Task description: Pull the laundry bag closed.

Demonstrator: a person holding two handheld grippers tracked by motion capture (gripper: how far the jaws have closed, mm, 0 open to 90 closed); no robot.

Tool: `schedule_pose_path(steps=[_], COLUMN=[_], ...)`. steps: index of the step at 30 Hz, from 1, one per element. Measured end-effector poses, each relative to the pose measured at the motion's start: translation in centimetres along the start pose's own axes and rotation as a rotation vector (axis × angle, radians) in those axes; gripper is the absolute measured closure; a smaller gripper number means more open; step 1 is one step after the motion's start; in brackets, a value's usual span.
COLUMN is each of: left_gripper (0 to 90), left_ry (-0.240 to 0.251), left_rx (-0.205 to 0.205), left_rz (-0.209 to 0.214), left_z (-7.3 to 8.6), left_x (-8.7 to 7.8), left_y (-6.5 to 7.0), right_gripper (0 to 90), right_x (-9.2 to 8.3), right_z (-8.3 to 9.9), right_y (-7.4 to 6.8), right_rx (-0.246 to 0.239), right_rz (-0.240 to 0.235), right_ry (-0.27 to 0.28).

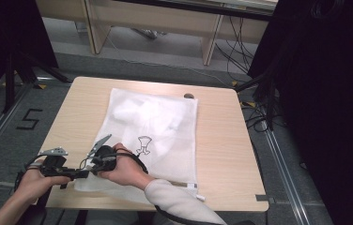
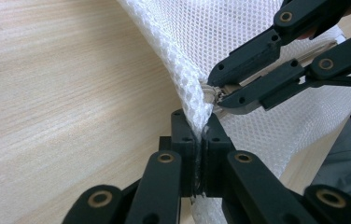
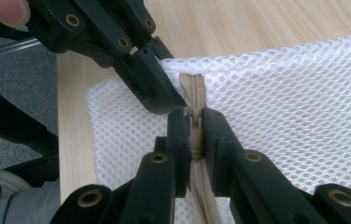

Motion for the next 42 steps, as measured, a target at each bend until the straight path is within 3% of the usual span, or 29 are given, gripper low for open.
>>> schedule_pose_path(steps=[4, 13, 15, 24, 30, 32, 34, 38, 40, 42], left_gripper=[86.1, 86.0, 85.9, 85.9, 85.8, 85.8, 85.8, 85.8, 85.8, 85.7], left_ry=[-0.012, 0.016, -0.005, 0.01, 0.007, -0.014, 0.009, 0.011, -0.019, -0.018], left_rx=[0.017, 0.035, 0.039, 0.033, 0.069, 0.076, 0.076, 0.082, 0.084, 0.086], left_rz=[-0.024, -0.026, -0.017, -0.017, -0.048, -0.056, -0.062, -0.071, -0.068, -0.069], left_z=[0.0, -0.1, -0.1, -0.2, -0.2, -0.1, -0.2, -0.2, -0.1, -0.1], left_x=[0.0, 0.1, -0.1, -0.2, -0.1, -0.2, 0.0, 0.0, -0.1, -0.1], left_y=[0.1, 0.5, 0.5, 0.5, 0.6, 0.5, 0.5, 0.5, 0.5, 0.5], right_gripper=[82.6, 82.6, 82.6, 82.6, 82.6, 82.6, 82.6, 82.6, 82.6, 82.6], right_x=[0.1, 0.0, 0.0, 0.2, 0.2, 0.2, 0.2, 0.2, 0.2, 0.1], right_z=[0.3, 0.6, 0.6, 1.4, 1.6, 1.7, 1.8, 2.1, 2.2, 2.4], right_y=[0.1, 0.0, -0.1, 0.1, 0.2, 0.1, 0.1, 0.2, 0.2, 0.3], right_rx=[-0.012, 0.007, 0.013, 0.006, 0.011, 0.016, 0.022, 0.021, 0.026, 0.029], right_rz=[0.003, 0.011, -0.004, 0.001, 0.004, -0.003, 0.008, 0.004, -0.003, 0.003], right_ry=[-0.004, -0.014, -0.012, -0.049, -0.053, -0.057, -0.068, -0.076, -0.08, -0.082])
Point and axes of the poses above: each handheld gripper's, and its own axes: x roughly forward along the jaws, z roughly out of its underside, y roughly to its right, the point moved 5 cm from there along x, roughly forward along the jaws, and after that the axes turned 6 degrees about z, right-handed, at the moved point
